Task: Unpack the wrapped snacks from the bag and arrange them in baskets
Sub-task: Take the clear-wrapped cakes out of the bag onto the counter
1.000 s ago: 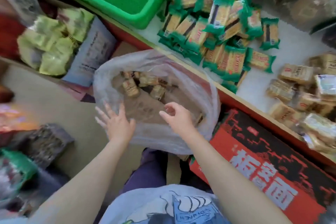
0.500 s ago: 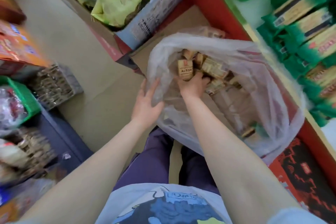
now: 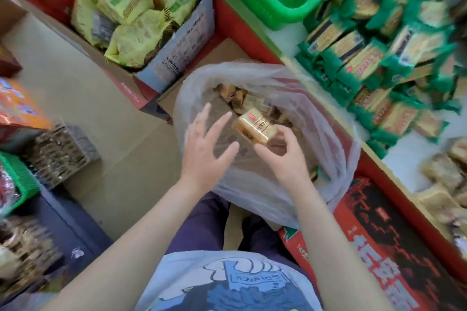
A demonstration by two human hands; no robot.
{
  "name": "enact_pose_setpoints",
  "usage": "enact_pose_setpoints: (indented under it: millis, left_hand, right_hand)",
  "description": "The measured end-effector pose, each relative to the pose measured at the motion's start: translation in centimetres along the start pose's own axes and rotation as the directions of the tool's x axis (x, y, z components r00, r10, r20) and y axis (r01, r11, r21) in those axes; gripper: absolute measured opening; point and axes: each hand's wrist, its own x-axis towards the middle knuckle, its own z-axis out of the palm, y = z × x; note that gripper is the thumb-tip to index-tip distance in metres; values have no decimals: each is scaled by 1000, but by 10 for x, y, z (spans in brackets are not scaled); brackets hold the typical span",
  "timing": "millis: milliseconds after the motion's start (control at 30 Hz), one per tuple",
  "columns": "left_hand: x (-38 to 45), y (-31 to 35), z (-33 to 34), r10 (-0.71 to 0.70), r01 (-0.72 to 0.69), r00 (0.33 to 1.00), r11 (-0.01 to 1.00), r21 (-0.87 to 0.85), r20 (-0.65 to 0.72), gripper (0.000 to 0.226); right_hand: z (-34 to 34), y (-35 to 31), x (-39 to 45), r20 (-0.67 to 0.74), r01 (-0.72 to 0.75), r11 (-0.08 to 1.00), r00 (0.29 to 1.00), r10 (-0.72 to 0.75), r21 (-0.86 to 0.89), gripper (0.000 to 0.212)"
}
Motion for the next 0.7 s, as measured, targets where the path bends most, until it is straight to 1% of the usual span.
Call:
enact_pose_setpoints:
  millis: [33,67,100,133,167,267,333,400,467,500,567,633,667,700]
  left_hand:
    - [3,24,3,-71,82,995,980,-181,69,57]
    - [6,49,8,-134,180,980,917,-356,149,56]
    - [9,73,15,-174,265,959,833,-485,225,52]
    - [11,95,24,-193,323,940,767,-554,280,45]
    - [12,116,36,-190,349,930,731,-586,316,36]
    - [-1,180,74,-113,322,925,741,-589,363,23]
    - [-12,214,107,-39,286,907,787,-546,419,19]
    - [-26,245,147,15,254,871,842,-476,492,21]
    - [-45,272,194,82,165,841,903,-398,535,22]
    - [-58,285,217,125,89,830,932,-350,544,22]
    - [-81,310,260,192,-47,801,964,-261,567,29]
    - [-99,325,295,234,-66,765,955,-288,600,40]
    - [-104,329,311,264,-97,750,951,-293,607,45]
    - [-107,329,327,297,-172,740,951,-256,604,50]
  right_hand:
    - [-15,-3,-11,-9,26,999,1000,-26,35,47]
    - [-29,-4,-20,-20,52,996,999,-51,71,50]
    - [-44,-5,-30,-42,83,991,996,-79,102,53]
    - [-61,-3,-40,-74,114,986,992,-105,124,56]
    - [-79,-2,-50,-106,140,982,986,-126,131,57]
    - [-139,11,-82,-213,169,979,967,-142,113,58]
    - [-179,27,-110,-328,169,981,936,-129,95,57]
    - [-216,46,-139,-430,151,988,894,-127,21,60]
    - [-245,67,-163,-497,132,991,858,-132,-34,59]
    - [-258,78,-173,-535,124,990,834,-137,-61,58]
    - [-284,100,-189,-629,68,993,769,-117,-102,56]
    - [-315,124,-204,-710,0,999,704,-30,-43,51]
    - [-330,136,-211,-740,-27,1000,672,21,4,48]
    - [-346,147,-217,-768,-57,997,637,72,46,44]
